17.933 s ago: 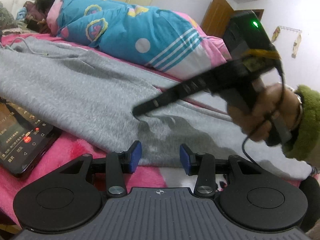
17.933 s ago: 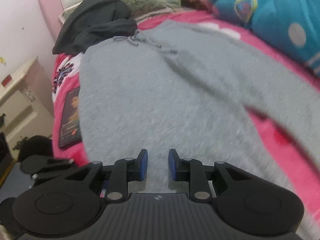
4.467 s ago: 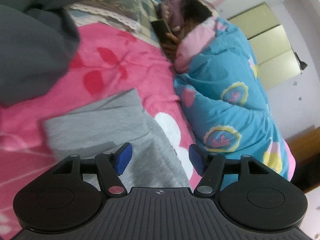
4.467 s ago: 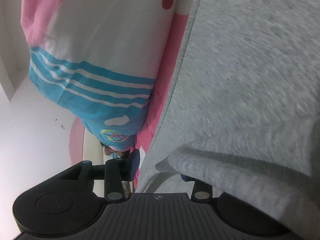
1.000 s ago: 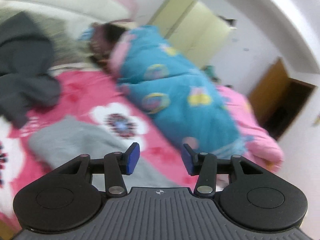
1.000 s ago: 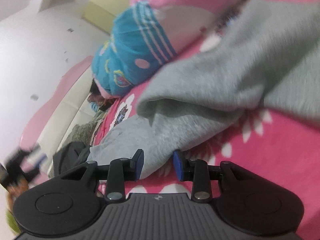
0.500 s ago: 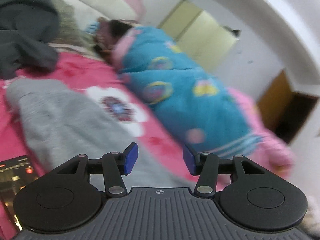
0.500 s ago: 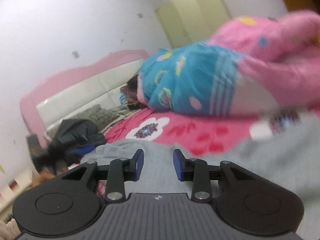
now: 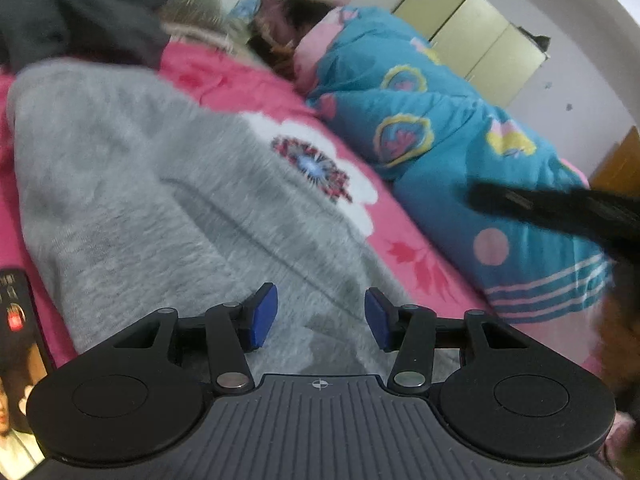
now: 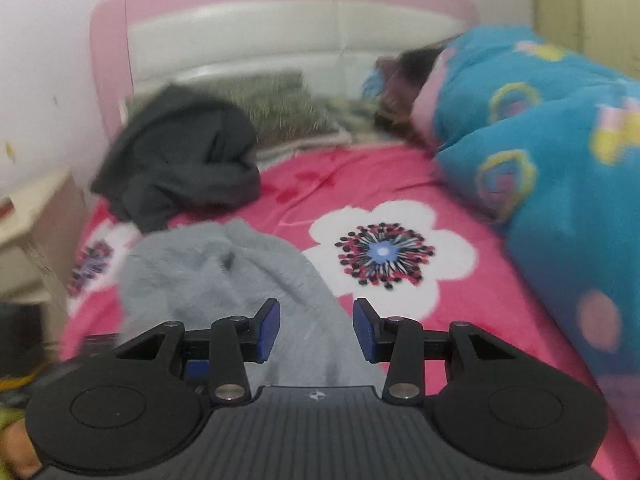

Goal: Fold clothes
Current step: 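Pinch the edge of the folded sweatpants with the right gripper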

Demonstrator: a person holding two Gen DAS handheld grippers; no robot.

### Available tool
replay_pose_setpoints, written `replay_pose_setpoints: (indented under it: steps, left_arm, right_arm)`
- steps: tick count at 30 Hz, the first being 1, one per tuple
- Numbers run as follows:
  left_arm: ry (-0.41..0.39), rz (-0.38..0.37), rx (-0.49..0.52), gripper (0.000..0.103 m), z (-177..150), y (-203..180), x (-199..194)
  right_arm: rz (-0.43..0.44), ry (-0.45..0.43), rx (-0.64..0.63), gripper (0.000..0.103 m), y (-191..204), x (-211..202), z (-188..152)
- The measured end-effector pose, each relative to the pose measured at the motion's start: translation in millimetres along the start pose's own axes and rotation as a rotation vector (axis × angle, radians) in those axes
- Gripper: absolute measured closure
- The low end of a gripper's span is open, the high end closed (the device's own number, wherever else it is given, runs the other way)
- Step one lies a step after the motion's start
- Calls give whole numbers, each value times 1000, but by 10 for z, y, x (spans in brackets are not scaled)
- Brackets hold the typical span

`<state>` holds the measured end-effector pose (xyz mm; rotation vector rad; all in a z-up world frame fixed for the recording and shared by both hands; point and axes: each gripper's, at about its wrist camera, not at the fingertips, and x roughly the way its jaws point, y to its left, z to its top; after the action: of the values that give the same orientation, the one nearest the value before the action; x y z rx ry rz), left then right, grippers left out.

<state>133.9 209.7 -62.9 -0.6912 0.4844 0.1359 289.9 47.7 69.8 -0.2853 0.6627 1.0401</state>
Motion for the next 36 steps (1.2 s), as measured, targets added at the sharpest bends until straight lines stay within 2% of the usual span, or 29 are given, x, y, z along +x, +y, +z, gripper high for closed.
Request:
replay_pose_setpoints:
  steps: [3,8,9,11,13,14,15,17,19,20,23,26,32,36]
  left_arm:
    - [-10,-11,-11,55,-17,28,-37]
    - [-38,-11,-61,56,-49,78,-108]
    - [-43,-9,-68,56,-53,80,-108]
    - [-48,-7,-83,56,-50,78,-93]
    - [-53,-8,-96,56,-54,84,-102]
    - [-52,-9,-99,57,-52,88,-106]
    - [-51,-10,-103,57,-51,95,-110]
    - [-50,-14,-110,58,-50,106,-121]
    - [-50,-19,-118,58,-46,117,-143]
    - [-55,-25,-125,58,-43,124,-166]
    - [-80,-43,-142,56,-39,136,-247]
    - [-89,-47,-161,56,-43,152,-288]
    - [-91,-46,-187,56,-48,193,-362]
    - [-92,-53,-209,56,-9,220,-373]
  right_arm:
    - [116,54,-1,59,-26,524,168]
    - [349,142,-42,57,195,1215,395]
    - [368,162,-34,55,237,1340,436]
    - [405,202,4,39,296,1593,512]
    - [432,237,36,39,360,1802,561]
    - [440,254,46,43,403,1895,576]
    - [437,272,33,46,476,1945,565]
    - [401,294,-27,71,648,2007,543]
    - [334,260,-107,87,776,1918,527]
    - [301,242,-145,98,836,1871,521]
    - [226,135,-219,99,867,1584,630]
    - [177,81,-268,99,893,1476,722]
    - [60,136,-429,100,999,1820,571]
    - [43,123,-471,100,1024,1908,605]
